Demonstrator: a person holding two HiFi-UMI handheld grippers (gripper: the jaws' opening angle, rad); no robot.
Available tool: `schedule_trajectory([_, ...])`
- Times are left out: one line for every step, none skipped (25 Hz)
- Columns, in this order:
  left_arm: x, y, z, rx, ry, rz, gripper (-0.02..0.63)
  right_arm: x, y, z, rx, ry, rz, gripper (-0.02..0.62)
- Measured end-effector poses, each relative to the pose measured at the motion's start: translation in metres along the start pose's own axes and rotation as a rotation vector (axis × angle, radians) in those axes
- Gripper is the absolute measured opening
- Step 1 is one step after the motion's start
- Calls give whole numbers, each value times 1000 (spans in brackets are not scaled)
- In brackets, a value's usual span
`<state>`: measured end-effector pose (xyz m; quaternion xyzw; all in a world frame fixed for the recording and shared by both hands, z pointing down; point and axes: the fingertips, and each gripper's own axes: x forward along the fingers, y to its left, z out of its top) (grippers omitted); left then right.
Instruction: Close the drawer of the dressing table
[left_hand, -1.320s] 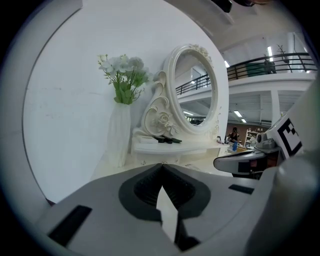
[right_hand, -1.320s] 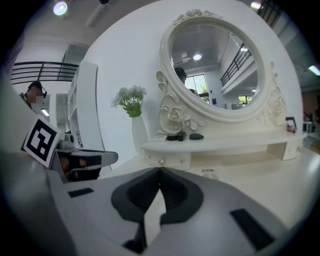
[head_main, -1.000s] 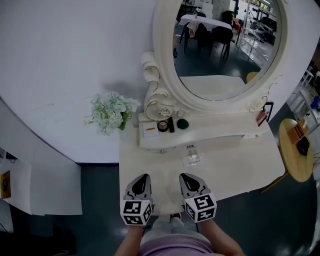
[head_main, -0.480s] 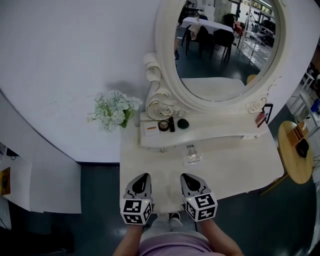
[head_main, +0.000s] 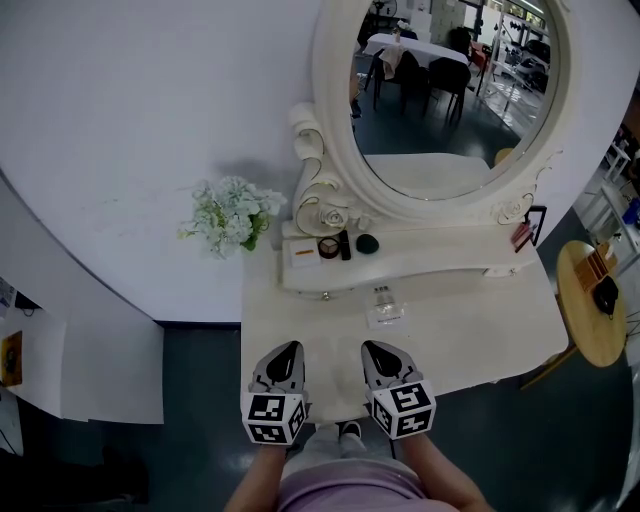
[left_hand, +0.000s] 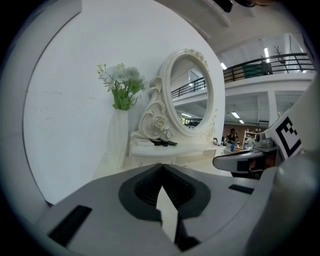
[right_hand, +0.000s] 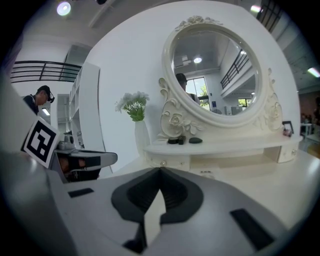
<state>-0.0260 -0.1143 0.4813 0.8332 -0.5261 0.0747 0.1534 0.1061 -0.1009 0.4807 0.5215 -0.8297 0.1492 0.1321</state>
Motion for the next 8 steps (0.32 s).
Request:
schedule_trajectory([0,0,0,0,-1,1,2,0,1,1,-3,-3,1,3])
schedule_trajectory([-1,1,1,0,-2,2,2,0,1,2,-4,-6,2,3])
schedule_trajectory([-1,1,1,0,-2,4,2,0,1,3,-5,-9,3,3])
schedule_trajectory([-2,1,1,-1,-2,7,2,0,2,4,-5,-11,5,3])
schedule_trajectory([-3,2,1,-2,-2,10,2,-1,2,4,-3,-13,8,3])
schedule_trajectory([-4,2,1,-2,-1,12,2,-1,3,5,-2,-15,10,3])
schedule_trajectory([-5,2,1,-3,-1,15,2,-1,3,5,-1,-16,12,3])
schedule_trajectory([-6,3,1,-3,-1,17,2,-1,3,6,0,-18,14,3])
